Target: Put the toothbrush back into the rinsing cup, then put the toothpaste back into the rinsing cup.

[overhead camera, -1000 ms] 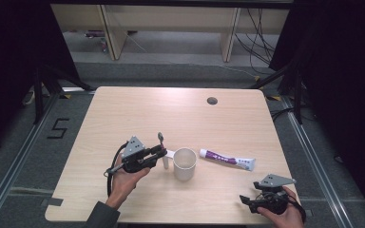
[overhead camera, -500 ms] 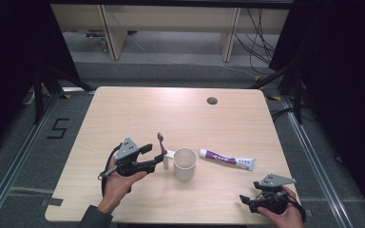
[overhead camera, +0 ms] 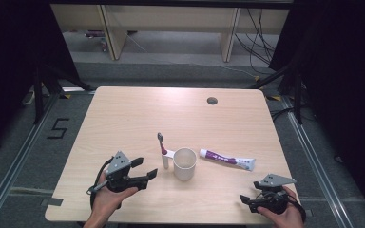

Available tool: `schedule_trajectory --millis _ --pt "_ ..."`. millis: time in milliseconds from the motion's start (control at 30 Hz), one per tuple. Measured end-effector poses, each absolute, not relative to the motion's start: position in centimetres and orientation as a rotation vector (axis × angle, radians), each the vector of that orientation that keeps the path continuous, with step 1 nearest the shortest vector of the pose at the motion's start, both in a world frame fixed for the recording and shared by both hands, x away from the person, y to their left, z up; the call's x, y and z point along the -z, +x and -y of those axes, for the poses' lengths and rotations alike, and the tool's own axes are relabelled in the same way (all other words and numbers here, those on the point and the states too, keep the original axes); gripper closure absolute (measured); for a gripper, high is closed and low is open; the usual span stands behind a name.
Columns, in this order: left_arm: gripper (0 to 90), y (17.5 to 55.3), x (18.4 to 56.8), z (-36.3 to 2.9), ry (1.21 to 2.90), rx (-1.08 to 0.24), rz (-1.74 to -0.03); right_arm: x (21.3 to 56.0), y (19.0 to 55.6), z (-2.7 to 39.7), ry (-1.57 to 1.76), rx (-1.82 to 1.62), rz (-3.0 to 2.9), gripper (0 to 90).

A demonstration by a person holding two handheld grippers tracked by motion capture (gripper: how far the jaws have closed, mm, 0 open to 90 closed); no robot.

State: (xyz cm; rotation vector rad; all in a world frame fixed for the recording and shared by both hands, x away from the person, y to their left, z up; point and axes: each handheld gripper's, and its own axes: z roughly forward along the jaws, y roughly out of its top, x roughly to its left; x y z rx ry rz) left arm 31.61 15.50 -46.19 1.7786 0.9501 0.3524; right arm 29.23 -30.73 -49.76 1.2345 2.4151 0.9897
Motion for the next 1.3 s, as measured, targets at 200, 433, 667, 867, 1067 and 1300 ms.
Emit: schedule_trajectory --millis 200,433,667,867,1067,1300 --pt "27.2 30.5 47.0 -16.0 1.803 -0.358 -0.975 49.8 29.3 30.8 1.232 -0.995 -2.419 23.6" --pt "25.0 29.2 47.9 -16.0 1.837 -0.365 -0.969 49.8 29.3 30.9 1.243 -0.994 -2.430 23.6" --pt "23.7 27.7 48.8 -16.0 1.880 -0.377 -0.972 49.7 29.3 31.0 1.232 -0.985 -2.424 23.6" --pt "22.8 26.8 49.4 -16.0 1.899 -0.378 -0.971 49.7 29.3 30.9 1.231 -0.993 -2.431 23.6" --pt "22.6 26.1 49.7 -16.0 1.908 -0.381 -0.966 49.7 29.4 30.9 1.229 -0.990 -2.426 23.7" --pt "22.6 26.0 50.5 -15.9 1.951 -0.386 -0.960 49.3 29.5 30.5 1.265 -1.006 -2.398 25.6"
